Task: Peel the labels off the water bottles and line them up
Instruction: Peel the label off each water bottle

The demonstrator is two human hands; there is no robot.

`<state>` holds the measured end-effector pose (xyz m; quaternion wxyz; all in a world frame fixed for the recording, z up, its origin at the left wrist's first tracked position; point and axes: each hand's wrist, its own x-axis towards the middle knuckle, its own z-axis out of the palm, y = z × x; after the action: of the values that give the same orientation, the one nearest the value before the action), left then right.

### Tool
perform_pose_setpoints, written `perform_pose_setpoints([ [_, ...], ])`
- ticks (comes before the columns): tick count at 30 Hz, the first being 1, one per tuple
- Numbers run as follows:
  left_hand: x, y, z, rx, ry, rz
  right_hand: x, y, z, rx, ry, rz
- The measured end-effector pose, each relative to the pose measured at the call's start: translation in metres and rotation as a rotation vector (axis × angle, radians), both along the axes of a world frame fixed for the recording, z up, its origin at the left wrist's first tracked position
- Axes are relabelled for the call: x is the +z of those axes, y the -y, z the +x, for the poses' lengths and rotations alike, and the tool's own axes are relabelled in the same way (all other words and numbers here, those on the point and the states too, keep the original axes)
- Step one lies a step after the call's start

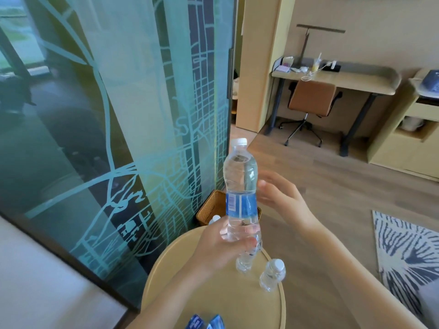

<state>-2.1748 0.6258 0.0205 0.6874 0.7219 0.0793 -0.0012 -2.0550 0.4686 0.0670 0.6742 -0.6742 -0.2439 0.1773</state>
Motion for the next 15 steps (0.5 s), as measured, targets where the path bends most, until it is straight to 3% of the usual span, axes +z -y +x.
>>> perform_pose_setpoints([
  [15,0.005,0.01,-0.015,0.018,-0.03,0.012,-0.023,-0.016,-0.02,-0.085,-0.108,-0.022],
])
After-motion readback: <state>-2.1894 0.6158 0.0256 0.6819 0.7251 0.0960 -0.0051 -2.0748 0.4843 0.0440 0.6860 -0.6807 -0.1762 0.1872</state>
